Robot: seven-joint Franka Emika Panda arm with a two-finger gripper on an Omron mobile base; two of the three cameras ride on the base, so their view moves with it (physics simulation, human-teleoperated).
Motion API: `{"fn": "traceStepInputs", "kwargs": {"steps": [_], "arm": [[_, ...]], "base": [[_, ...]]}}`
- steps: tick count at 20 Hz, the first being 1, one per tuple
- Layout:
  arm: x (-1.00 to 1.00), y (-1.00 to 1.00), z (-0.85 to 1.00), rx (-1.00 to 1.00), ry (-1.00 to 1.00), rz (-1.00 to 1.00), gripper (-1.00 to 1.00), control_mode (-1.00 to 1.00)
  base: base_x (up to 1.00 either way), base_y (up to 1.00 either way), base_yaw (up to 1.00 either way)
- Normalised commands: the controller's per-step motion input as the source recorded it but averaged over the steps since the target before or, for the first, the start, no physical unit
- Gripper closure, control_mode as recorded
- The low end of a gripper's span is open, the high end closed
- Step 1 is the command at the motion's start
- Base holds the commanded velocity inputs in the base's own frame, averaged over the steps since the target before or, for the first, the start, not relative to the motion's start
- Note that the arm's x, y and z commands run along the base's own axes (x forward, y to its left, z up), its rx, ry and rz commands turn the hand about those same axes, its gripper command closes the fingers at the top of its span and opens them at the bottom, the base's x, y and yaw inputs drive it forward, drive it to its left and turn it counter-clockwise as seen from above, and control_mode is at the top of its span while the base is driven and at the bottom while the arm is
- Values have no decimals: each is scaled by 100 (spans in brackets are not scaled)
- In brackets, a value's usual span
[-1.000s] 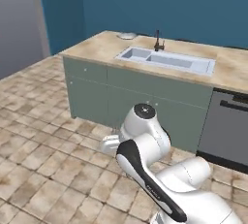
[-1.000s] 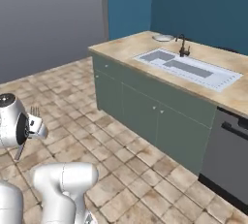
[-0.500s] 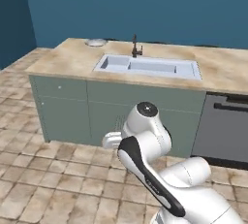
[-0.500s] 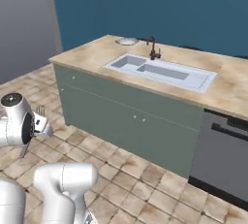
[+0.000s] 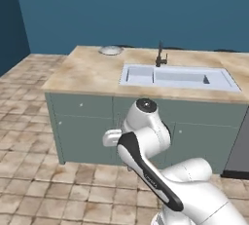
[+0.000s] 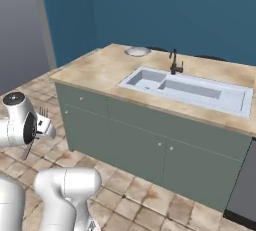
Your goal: Take the fork and place it on the left side of the plate. Then take the spoon and place it on the right side of the plate. Make sure they're directly next to the plate.
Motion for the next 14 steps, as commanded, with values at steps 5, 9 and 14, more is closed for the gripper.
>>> {"fn": "traceStepInputs", "kwargs": {"steps": [5, 9, 14], "arm": [[0, 0, 0, 0, 0, 0, 100, 100], [0, 0, 0, 0, 0, 0, 100, 100], [0, 0, 0, 0, 0, 0, 100, 100]], "base": [[100, 100, -16], [98, 100, -15], [74, 100, -17]]}}
